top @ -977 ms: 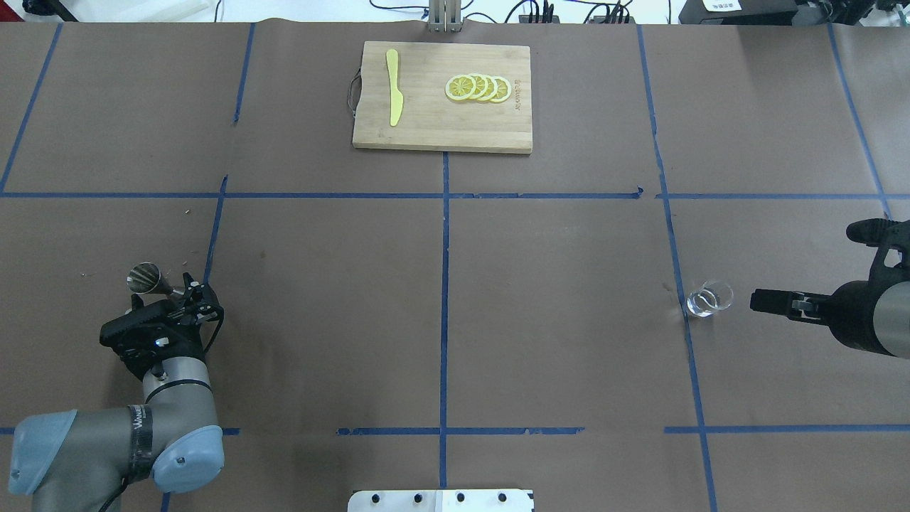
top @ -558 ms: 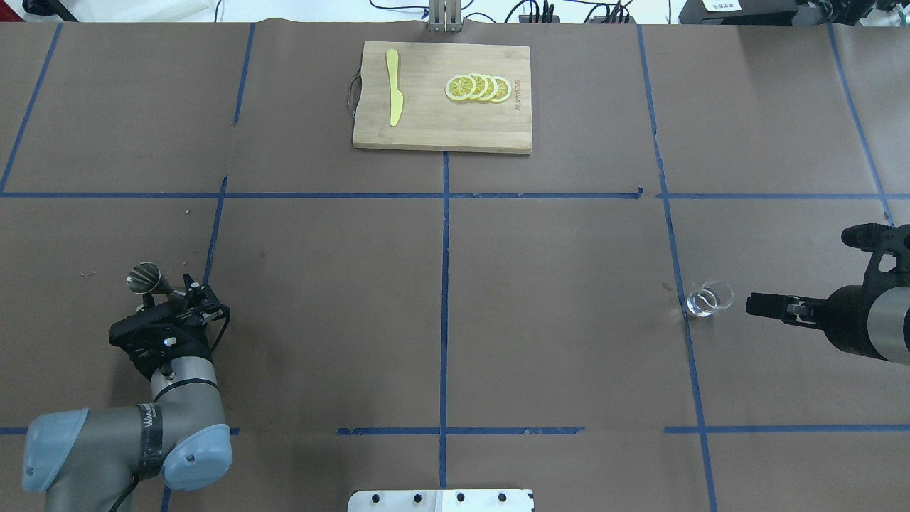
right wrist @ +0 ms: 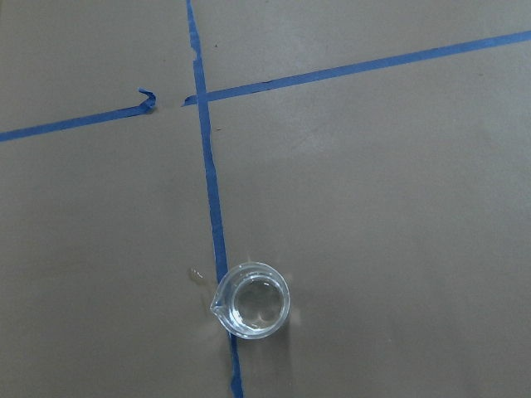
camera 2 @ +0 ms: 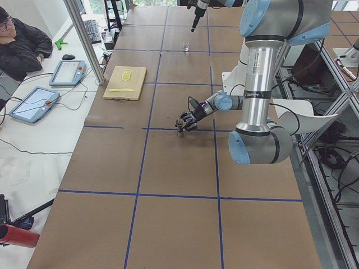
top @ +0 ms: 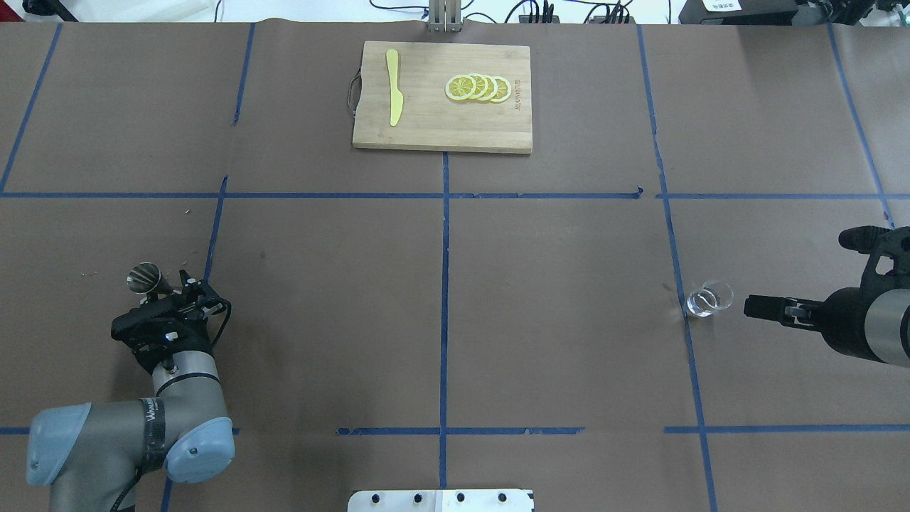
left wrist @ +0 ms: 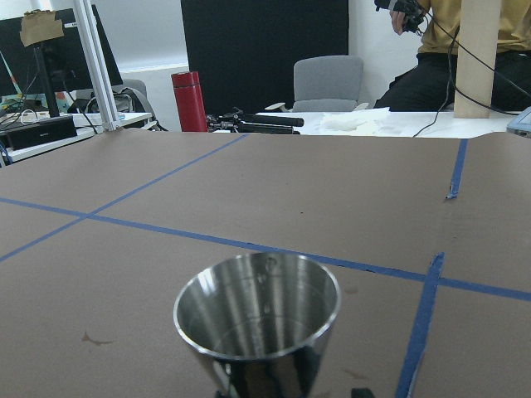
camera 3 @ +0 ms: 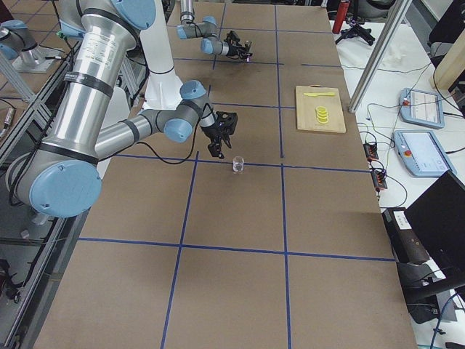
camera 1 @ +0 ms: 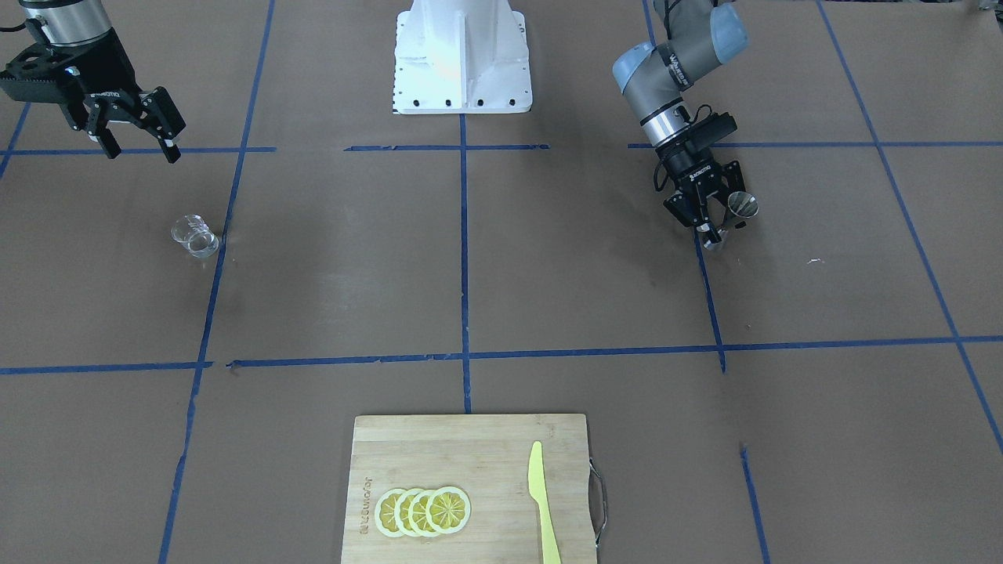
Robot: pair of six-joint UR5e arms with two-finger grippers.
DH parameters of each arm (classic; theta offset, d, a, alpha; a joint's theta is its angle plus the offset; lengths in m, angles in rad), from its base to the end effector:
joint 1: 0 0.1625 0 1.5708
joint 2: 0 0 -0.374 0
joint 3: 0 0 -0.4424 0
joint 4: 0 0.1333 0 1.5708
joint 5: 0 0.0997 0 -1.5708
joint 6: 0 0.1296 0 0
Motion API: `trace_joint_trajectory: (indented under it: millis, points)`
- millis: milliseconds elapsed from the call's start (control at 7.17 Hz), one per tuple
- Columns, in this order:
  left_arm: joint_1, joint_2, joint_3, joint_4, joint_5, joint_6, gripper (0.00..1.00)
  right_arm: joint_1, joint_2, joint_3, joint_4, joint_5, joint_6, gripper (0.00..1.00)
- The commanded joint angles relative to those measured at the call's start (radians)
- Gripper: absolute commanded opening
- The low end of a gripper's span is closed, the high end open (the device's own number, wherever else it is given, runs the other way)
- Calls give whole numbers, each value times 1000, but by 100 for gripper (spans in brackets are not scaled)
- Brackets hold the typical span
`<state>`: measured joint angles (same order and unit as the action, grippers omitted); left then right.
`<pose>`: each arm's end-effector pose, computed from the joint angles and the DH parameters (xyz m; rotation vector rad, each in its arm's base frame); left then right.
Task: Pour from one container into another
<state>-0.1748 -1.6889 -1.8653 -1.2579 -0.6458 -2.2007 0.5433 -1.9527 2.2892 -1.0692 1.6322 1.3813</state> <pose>0.5067 -0.3299 0.4242 0.9051 0.3073 -0.7907 -0.3127 -0.3353 0.3759 0.2473 -0.8063 0.3070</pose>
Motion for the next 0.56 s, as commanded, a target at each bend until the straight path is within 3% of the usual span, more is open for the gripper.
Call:
trace_joint_trajectory:
  millis: [0,279,419]
  points:
    - [-6,0,14,0,0,3,56,-3,0,3,0,0,1,100]
    - [-8,-2,17,0,0,3,47,-3,0,3,0,0,1,100]
    - [-14,-2,15,0,-1,4,30,-2,0,3,0,0,1,100]
